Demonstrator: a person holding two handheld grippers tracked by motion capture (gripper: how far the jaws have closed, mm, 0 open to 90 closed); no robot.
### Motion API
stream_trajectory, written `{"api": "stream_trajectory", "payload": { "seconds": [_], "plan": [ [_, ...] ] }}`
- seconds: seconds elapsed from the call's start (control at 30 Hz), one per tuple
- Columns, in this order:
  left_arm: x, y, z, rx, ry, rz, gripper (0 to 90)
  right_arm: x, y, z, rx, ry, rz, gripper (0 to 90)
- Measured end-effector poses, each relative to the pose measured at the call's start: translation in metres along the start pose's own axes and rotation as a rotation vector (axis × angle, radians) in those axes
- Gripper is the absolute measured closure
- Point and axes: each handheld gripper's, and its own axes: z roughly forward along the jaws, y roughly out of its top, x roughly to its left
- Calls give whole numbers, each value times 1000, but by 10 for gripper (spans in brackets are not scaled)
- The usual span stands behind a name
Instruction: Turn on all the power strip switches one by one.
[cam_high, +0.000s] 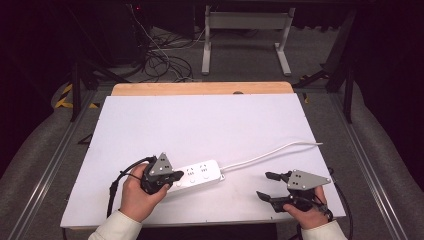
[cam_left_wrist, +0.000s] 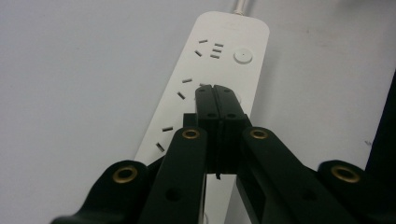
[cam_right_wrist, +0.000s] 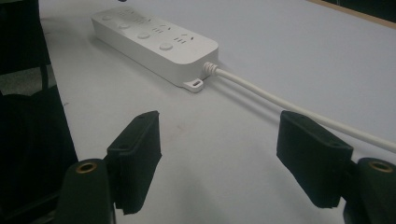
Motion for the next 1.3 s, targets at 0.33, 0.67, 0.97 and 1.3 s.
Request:
{"api": "stream_trajectory", "payload": {
  "seconds": [0.33, 0.67, 0.97, 1.3],
  "plan": [
    [-2, 11, 8, 5, -29, 12, 898, -1, 0, 0, 2, 2, 3, 311],
    [-7, 23, 30, 46, -77, 24, 898, -1, 0, 0, 1, 4, 4, 311],
    [-4, 21, 35, 60, -76, 18, 898, -1, 0, 0, 0, 5, 4, 311],
    [-4, 21, 38, 76, -78, 16, 898, -1, 0, 0, 0, 5, 3, 311]
  ]
}}
